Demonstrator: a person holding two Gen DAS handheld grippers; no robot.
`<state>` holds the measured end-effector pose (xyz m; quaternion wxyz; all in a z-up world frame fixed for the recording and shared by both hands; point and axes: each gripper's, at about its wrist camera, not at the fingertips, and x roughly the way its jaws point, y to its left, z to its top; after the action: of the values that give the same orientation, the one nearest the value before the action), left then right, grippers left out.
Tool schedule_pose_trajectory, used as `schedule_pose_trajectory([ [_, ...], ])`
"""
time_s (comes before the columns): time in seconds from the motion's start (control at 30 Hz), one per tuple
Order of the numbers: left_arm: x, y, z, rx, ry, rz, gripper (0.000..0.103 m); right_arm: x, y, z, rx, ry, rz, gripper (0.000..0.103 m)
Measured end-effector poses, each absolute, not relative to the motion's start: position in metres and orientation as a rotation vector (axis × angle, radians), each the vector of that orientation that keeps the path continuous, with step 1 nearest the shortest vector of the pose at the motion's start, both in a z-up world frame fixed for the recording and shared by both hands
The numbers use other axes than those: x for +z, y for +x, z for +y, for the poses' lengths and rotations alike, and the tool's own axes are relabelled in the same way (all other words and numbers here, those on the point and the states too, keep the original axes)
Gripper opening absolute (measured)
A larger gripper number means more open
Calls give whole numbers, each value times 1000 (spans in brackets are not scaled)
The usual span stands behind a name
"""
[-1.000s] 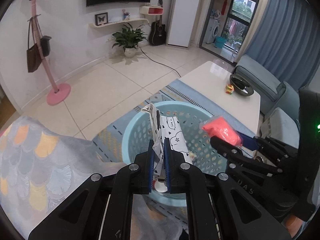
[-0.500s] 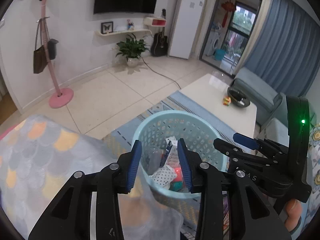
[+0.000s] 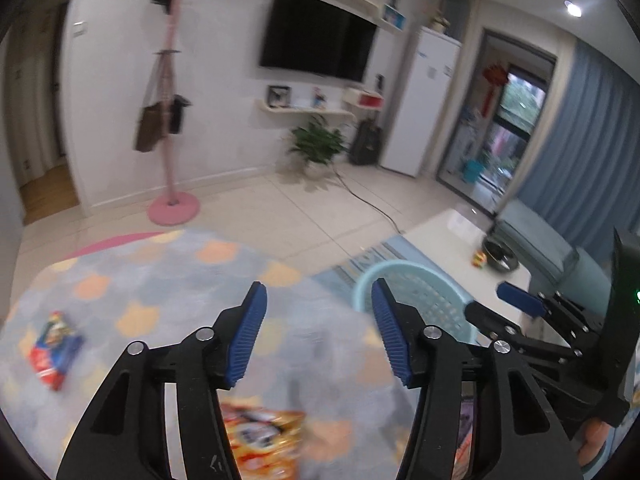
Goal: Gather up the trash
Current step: 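Grasp the red-blue card box with the left tool while the right tool grasps the orange snack bag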
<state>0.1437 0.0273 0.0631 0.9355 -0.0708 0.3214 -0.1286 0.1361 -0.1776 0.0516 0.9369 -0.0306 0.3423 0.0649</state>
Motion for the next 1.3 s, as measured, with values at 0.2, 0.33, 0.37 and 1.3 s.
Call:
schedule_pose_trajectory([
  [0.2,67,116,102,-136,-155,621,68,49,116,-131,232,-45,718,53],
  [0.33,58,103,155,-37,-147,635,75,30,104,-104,318,12,787,53],
  [0.37,55,101,166,-23,-152,642,76,25,103,-100,334,29,805,53],
  [1.3,-54,155,265,-21,-233,889,82,-56,98,-17,468,21,1041,53],
])
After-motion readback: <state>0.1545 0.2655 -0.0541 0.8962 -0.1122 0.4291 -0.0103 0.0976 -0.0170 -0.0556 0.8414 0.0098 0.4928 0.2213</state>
